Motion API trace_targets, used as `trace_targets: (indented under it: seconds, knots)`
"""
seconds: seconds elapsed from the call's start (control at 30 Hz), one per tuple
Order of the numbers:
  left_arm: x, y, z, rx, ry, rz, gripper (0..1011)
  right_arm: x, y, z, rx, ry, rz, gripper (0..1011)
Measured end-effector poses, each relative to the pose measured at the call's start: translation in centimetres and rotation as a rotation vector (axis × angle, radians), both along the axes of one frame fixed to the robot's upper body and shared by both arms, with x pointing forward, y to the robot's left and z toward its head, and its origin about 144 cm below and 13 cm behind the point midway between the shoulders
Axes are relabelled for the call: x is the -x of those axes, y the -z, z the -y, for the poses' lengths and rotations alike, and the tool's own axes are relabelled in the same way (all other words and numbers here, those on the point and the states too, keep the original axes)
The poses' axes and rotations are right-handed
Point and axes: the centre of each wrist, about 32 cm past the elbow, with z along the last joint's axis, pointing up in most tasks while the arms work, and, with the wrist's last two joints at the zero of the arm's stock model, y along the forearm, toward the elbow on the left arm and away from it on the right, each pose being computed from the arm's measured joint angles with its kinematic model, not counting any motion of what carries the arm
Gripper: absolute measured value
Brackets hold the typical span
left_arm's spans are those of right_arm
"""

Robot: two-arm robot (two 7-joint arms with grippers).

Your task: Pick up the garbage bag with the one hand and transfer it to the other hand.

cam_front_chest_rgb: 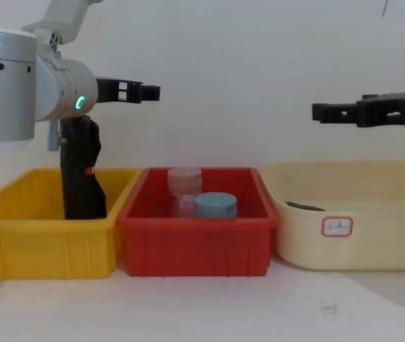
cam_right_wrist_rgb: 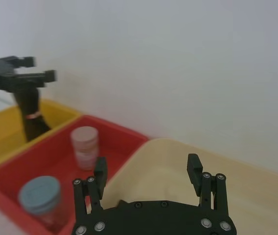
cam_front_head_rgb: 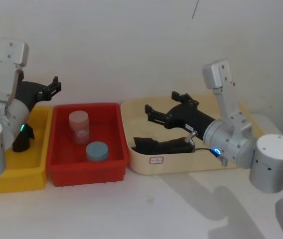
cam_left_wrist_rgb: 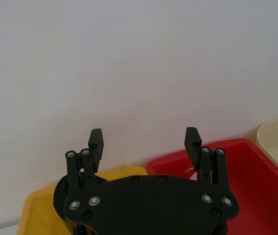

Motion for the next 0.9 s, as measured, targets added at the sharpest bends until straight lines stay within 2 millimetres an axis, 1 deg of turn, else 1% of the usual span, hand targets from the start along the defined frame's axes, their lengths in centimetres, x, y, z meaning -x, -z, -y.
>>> trace_targets:
  seconds: [0.23, 0.33, 0.5, 0.7, 0.9]
  knots:
    - [0.0, 0.0, 0.0, -0.001, -0.003, -0.001, 1001, -0.3, -1.3, -0.6, 0.003, -0.118, -0.032, 1004]
    - [0.0, 0.0, 0.0, -0.001, -0.003, -0.001, 1001, -0.3, -1.6, -1.0, 0.008, -0.155, -0.045, 1004]
    - [0.0, 0.0, 0.0, -0.002, -0.004, -0.002, 1001, -0.5, -2.1, -2.3, 0.038, -0.238, -0.069, 1004]
    - [0.0, 0.1, 0.0, -0.003, -0.005, -0.002, 1001, -0.7, -2.0, -3.8, 0.086, -0.299, -0.097, 1004]
    - [0.0, 0.1, 0.0, -0.003, -0.005, -0.002, 1001, -1.1, -0.9, -5.6, 0.143, -0.34, -0.13, 1004]
